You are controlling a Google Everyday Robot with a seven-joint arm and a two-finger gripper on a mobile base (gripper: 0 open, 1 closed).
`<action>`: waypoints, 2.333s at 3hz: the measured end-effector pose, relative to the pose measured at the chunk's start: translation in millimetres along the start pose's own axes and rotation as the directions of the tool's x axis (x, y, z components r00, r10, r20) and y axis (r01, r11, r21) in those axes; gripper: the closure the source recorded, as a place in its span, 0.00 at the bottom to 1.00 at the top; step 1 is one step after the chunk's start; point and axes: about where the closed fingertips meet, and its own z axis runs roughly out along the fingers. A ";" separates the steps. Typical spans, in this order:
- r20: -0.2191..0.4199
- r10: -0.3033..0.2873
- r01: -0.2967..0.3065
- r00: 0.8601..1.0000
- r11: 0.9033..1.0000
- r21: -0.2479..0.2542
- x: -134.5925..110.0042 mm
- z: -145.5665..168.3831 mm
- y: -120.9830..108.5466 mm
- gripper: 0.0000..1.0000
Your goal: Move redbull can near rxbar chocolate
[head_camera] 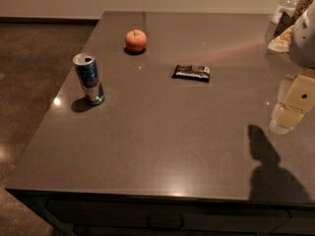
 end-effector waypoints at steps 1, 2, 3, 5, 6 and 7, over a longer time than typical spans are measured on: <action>0.000 0.000 0.000 1.000 1.000 0.000 0.0 0.0 0.0 0.00; 0.042 -0.006 0.007 0.999 1.000 -0.001 -20.4 5.3 -7.8 0.00; 0.124 -0.035 0.036 0.992 0.999 -0.012 -55.3 19.0 -16.6 0.00; 0.276 -0.088 0.102 0.957 0.994 -0.037 -138.0 42.7 -20.2 0.00; 0.342 -0.099 0.122 0.935 0.991 -0.047 -189.9 55.7 -17.1 0.00; 0.365 -0.083 0.114 0.927 0.992 -0.063 -220.9 72.7 -15.6 0.00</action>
Offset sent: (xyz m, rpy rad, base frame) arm 0.0341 0.0451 -0.0017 0.0971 -0.0069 0.0451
